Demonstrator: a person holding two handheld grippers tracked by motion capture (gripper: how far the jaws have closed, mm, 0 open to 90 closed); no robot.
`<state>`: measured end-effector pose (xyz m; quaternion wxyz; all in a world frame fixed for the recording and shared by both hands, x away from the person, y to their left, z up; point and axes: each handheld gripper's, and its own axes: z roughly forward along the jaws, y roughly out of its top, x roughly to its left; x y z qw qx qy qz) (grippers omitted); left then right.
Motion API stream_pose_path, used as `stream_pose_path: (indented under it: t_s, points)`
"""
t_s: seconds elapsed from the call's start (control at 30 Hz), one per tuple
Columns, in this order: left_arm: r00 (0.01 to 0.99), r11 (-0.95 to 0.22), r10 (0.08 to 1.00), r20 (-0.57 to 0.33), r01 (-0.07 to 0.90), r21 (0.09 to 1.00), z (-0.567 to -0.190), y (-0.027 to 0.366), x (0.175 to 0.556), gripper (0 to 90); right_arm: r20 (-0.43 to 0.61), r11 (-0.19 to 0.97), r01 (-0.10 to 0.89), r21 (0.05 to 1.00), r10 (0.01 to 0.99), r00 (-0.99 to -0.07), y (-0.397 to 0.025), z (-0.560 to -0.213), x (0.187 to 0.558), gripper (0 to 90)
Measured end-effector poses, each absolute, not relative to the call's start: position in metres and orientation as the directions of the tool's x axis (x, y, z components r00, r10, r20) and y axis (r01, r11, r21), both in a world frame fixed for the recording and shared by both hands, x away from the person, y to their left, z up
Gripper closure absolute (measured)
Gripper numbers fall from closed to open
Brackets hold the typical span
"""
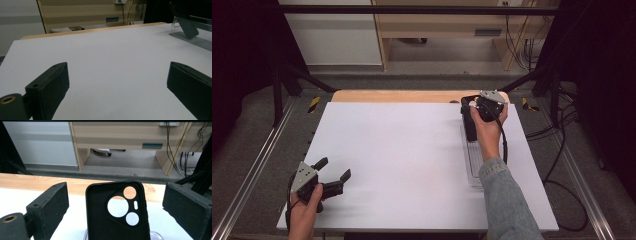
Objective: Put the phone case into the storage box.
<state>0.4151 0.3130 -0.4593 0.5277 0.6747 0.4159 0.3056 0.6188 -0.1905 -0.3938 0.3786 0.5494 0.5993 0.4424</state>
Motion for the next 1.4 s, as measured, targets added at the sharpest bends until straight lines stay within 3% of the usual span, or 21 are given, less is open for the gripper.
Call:
stream_pose_path:
  t_s: [1.4]
  points:
    - [0.469,-0.096,0.883,-0.026,0.234,0.967,-0.459,0.312,0.416,4.4,0.053,0.016,0.311,0.95,0.976,-0.211,-0.189,-0.372,0.598,7.3]
